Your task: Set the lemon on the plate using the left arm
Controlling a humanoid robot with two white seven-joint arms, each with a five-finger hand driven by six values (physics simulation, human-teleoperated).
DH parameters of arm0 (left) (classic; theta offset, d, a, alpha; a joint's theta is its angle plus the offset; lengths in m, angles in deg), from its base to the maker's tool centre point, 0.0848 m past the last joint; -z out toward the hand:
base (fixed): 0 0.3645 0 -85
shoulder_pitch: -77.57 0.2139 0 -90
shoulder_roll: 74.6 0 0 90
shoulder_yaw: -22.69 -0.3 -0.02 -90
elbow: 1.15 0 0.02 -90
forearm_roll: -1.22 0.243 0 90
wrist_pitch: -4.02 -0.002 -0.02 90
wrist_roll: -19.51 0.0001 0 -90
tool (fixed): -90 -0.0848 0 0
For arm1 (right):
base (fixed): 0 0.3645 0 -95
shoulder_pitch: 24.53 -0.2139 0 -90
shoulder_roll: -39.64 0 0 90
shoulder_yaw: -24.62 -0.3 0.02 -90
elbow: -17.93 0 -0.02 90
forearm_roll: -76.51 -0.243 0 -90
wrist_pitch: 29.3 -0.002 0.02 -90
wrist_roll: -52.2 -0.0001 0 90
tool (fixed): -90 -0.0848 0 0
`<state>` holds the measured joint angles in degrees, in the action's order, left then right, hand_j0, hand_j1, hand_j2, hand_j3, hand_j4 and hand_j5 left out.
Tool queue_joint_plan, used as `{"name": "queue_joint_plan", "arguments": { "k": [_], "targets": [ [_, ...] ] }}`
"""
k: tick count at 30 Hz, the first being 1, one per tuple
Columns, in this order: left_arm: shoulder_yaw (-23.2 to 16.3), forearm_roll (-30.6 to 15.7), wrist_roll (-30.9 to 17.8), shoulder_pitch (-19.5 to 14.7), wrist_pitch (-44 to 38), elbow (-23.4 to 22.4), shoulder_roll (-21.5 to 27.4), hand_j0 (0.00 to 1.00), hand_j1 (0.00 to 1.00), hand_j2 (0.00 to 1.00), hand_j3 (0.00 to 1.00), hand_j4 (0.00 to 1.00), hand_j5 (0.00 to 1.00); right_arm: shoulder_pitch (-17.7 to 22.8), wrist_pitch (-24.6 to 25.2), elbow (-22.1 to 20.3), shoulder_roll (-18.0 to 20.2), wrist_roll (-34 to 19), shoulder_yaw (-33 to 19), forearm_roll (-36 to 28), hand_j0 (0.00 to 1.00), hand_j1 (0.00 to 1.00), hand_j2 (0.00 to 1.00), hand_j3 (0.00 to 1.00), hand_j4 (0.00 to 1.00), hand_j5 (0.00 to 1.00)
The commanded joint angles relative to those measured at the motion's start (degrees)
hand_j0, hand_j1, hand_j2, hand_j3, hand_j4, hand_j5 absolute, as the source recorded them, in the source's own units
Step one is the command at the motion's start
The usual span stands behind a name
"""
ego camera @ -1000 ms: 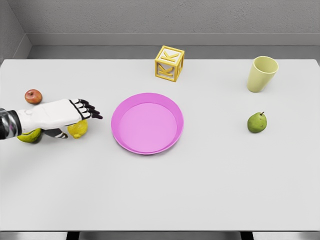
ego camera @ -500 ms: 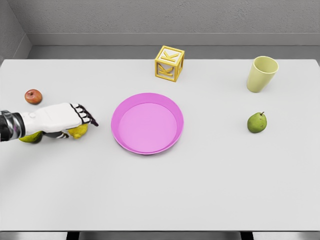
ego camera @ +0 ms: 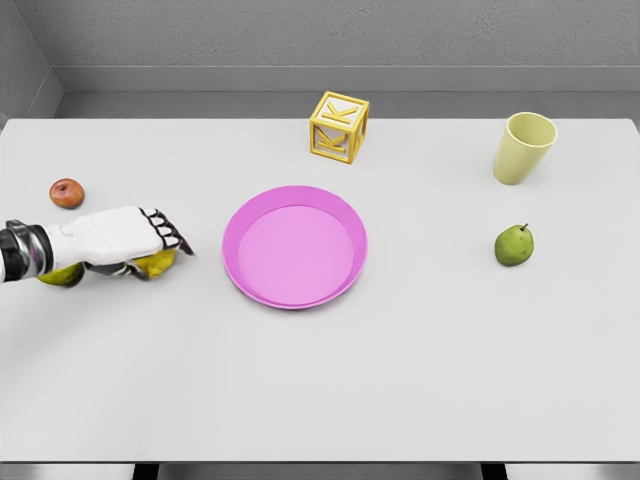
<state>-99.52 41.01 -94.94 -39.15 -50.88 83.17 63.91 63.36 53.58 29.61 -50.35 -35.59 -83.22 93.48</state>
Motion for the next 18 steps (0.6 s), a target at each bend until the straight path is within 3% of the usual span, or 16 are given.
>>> {"name": "queue_joint_plan", "arguments": {
  "k": [1, 2, 7, 18],
  "targets": [
    [0.0, 1.0, -0.2, 0.0, -0.1, -0.3, 0.0, 0.71, 0.71, 0.71, 0.71, 0.71, 0.71, 0.0, 0.0, 0.0, 0.0, 0.0, 0.0, 0.0, 1.0, 1.0, 1.0, 1.0, 1.0, 1.0],
    [0.0, 1.0, -0.3, 0.0, -0.1, -0.3, 0.0, 0.64, 0.64, 0.64, 0.64, 0.64, 0.64, 0.0, 0.0, 0.0, 0.0, 0.0, 0.0, 0.0, 1.0, 1.0, 1.0, 1.0, 1.0, 1.0],
    [0.0, 0.8, -0.7, 0.0, -0.1, -0.1, 0.0, 0.56, 0.56, 0.56, 0.56, 0.56, 0.56, 0.0, 0.0, 0.0, 0.0, 0.0, 0.0, 0.0, 1.0, 1.0, 1.0, 1.0, 1.0, 1.0],
    [0.3, -1.0, -0.6, -0.8, -0.1, 0.2, 0.1, 0.51, 0.51, 0.51, 0.51, 0.51, 0.51, 0.0, 0.0, 0.0, 0.0, 0.0, 0.0, 0.0, 1.0, 1.0, 1.0, 1.0, 1.0, 1.0]
  ]
}}
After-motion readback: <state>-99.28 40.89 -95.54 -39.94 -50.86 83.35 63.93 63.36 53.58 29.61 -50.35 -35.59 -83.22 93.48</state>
